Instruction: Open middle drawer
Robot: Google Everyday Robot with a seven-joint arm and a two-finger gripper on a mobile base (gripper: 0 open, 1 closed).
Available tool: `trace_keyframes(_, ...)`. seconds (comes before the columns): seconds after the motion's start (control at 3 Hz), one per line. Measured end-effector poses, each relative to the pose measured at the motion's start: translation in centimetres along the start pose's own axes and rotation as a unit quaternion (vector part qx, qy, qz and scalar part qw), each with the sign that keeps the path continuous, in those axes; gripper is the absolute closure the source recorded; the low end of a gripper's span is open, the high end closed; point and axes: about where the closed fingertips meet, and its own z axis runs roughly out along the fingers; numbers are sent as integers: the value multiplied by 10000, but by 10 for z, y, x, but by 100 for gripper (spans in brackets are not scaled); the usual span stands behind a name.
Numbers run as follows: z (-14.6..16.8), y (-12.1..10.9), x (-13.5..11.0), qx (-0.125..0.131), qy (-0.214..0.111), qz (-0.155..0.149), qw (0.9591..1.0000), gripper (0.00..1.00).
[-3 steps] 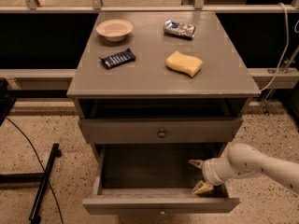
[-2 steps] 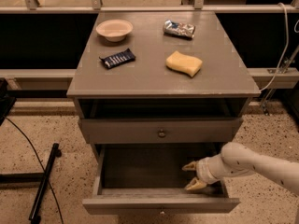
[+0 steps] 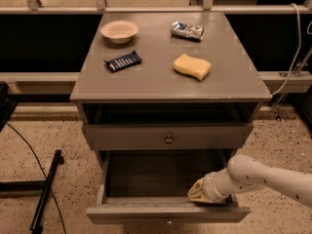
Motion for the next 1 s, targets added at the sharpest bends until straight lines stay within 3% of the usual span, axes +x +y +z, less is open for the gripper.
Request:
trace_keyframes(0.33, 2, 27, -5, -374, -144, 146, 9991, 100)
trace_keyframes(0.67, 2, 41, -4, -607, -276, 240, 9975, 100)
trace_keyframes(1.0, 2, 40, -4, -607, -276, 239, 9975, 100)
